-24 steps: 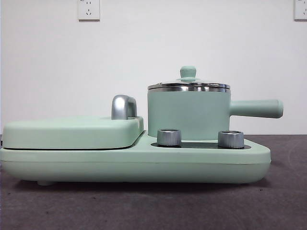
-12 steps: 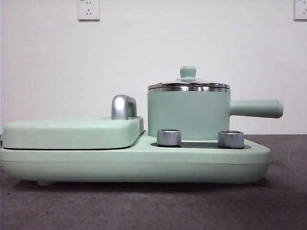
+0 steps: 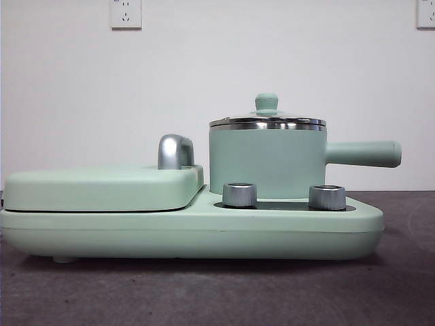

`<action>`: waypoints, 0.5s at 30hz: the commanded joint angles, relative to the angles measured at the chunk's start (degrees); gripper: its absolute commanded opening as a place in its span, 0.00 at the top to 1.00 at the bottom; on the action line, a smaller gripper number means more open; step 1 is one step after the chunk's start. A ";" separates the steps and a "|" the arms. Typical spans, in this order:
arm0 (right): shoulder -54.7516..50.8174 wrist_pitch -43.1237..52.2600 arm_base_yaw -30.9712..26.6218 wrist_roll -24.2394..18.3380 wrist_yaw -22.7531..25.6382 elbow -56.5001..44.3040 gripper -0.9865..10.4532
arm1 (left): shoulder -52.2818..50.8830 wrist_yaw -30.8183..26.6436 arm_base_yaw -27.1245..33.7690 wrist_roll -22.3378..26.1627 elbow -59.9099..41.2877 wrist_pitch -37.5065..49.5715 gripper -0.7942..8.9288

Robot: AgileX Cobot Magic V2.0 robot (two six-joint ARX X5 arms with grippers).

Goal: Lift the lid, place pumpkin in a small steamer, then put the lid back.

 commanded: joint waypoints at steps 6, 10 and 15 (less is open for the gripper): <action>-1.03 4.63 -0.09 -1.99 1.49 -3.19 0.90 | -0.09 -0.13 0.11 1.01 -1.09 -0.31 0.90; -1.03 4.02 -0.09 -2.05 1.70 -3.19 0.90 | -0.09 -0.13 0.11 1.01 -1.09 -0.33 0.90; -1.03 4.07 -0.09 -2.71 1.46 -3.19 0.90 | -0.09 -0.13 0.11 1.01 -1.09 -0.31 0.90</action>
